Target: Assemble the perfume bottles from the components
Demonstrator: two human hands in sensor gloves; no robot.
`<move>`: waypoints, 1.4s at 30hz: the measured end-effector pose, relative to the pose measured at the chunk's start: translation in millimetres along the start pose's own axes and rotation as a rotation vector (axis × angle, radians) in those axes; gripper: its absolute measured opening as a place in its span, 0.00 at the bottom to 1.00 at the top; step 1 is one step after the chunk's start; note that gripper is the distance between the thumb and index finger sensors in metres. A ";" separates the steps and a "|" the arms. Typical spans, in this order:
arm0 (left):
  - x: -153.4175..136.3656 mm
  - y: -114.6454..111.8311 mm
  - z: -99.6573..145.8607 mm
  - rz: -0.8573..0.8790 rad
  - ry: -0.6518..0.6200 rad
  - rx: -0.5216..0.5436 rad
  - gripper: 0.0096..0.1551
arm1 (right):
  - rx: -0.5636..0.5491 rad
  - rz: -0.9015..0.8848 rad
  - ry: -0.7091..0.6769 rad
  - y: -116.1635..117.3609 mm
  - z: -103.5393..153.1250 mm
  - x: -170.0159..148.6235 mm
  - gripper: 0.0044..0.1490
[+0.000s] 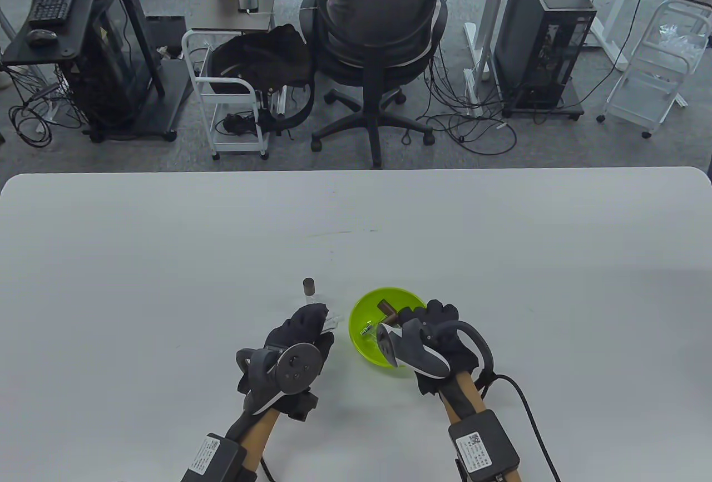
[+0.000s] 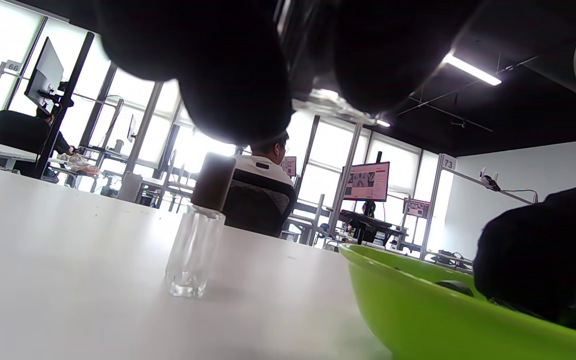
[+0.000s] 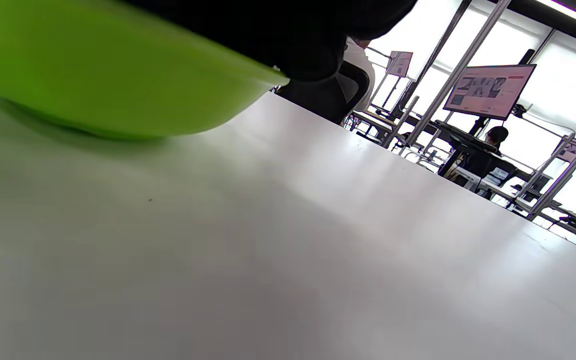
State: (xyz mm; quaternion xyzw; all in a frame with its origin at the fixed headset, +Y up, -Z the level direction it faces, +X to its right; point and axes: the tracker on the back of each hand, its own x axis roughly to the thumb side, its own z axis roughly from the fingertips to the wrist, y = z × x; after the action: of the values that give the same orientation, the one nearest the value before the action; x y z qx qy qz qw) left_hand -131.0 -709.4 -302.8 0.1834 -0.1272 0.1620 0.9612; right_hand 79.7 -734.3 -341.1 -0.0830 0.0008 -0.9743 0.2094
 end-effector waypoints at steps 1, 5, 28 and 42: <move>0.0 0.1 0.0 0.001 0.001 -0.001 0.31 | -0.007 0.003 -0.013 0.5 -0.4 0.7 0.32; -0.7 0.6 -0.1 0.004 0.007 -0.003 0.31 | -0.006 0.029 -0.002 1.6 -2.0 3.9 0.30; -2.4 -0.3 -0.3 0.005 0.016 -0.010 0.32 | -0.010 0.029 0.018 0.1 0.4 5.0 0.25; -2.7 -0.8 0.0 0.005 0.020 -0.013 0.32 | -0.020 -0.035 0.042 3.4 -0.2 6.2 0.22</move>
State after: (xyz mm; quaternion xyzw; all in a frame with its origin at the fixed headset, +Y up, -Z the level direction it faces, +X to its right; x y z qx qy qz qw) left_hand -133.2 -710.8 -303.9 0.1750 -0.1191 0.1655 0.9632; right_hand 75.4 -740.0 -340.4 -0.0644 0.0133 -0.9793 0.1912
